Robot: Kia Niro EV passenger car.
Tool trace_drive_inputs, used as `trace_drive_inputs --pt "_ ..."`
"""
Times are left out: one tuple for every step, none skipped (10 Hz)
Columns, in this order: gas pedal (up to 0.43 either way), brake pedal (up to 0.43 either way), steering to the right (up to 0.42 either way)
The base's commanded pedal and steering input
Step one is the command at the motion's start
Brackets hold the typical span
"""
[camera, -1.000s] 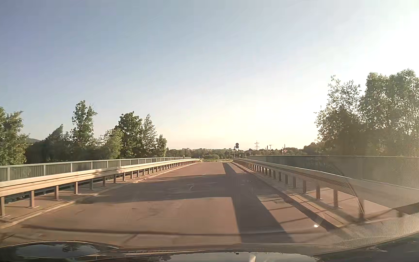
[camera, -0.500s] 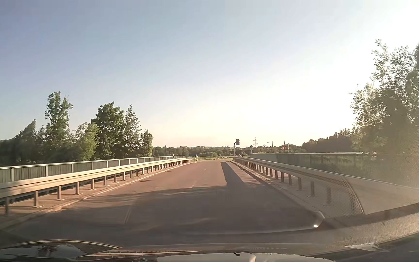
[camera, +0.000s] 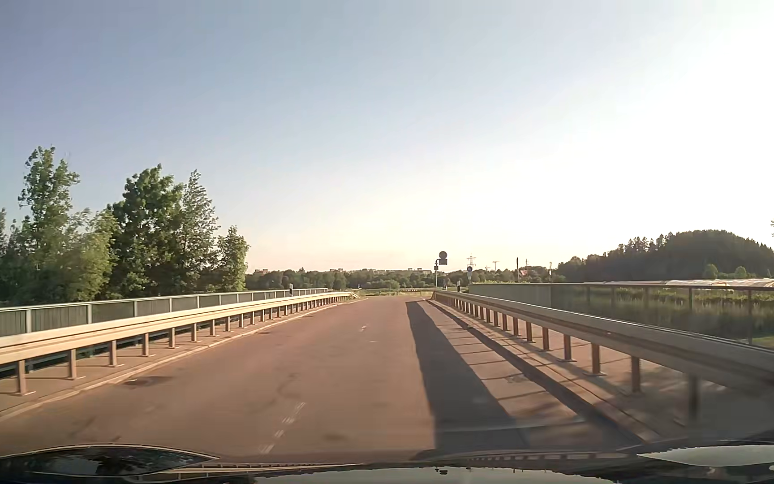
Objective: Follow the waypoints while adhering to traffic rules and regulations
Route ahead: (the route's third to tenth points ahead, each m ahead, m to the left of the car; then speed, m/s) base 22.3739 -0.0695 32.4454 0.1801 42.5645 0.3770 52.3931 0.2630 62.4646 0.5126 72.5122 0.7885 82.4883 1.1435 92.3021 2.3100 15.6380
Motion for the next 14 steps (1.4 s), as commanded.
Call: trace_drive_inputs --pt "0.177 0.000 0.002" --pt "0.177 0.000 0.001" --pt "0.157 0.000 0.000" --pt "0.138 0.000 -0.001" --pt "0.138 0.000 -0.001" --pt "0.138 0.000 -0.002" --pt "0.138 0.000 -0.003" --pt "0.138 0.000 -0.003" --pt "0.138 0.000 -0.003" --pt "0.138 0.000 -0.003" --pt "0.138 0.000 -0.003" --pt "0.130 0.000 -0.002" --pt "0.110 0.000 -0.001" --pt "0.087 0.000 -0.002"
